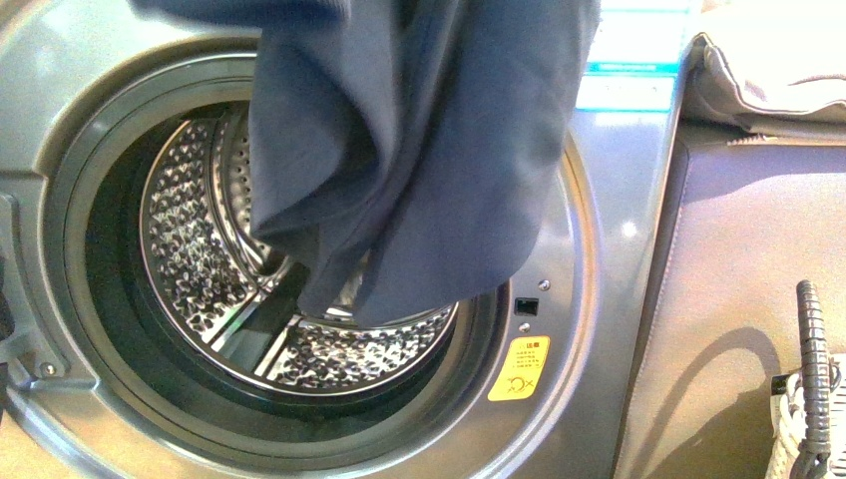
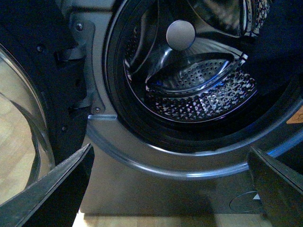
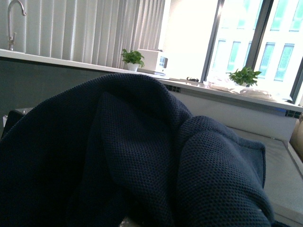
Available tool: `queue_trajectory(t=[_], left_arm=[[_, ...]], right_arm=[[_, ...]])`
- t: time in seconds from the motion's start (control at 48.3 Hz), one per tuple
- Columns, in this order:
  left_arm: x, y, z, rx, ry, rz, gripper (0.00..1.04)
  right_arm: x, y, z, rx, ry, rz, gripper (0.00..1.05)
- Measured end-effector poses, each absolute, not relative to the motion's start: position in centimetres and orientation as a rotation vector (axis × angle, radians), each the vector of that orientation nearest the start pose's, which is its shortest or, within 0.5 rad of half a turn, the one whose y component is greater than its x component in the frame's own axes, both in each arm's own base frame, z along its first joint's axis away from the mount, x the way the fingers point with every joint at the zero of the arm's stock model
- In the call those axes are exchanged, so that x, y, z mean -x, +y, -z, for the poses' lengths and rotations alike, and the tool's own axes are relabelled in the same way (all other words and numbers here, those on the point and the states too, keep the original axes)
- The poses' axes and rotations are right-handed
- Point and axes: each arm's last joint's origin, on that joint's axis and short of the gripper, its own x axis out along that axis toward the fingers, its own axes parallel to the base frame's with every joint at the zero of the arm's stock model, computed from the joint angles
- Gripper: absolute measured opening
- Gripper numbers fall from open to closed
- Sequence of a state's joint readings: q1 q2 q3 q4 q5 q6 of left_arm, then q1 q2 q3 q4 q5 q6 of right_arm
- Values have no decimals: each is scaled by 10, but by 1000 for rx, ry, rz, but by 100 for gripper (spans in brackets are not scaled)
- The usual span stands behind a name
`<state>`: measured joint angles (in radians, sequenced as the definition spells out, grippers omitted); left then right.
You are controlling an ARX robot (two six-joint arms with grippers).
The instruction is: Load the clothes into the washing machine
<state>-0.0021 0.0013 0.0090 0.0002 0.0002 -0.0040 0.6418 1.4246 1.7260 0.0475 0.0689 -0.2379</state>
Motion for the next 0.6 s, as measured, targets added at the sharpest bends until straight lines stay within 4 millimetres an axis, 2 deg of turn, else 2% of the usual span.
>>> queue_trajectory(t=[0.6], left_arm=[[-97, 0, -166, 4, -7, 2, 98]], right_arm=[[-234, 171, -524, 96, -384, -523, 6]])
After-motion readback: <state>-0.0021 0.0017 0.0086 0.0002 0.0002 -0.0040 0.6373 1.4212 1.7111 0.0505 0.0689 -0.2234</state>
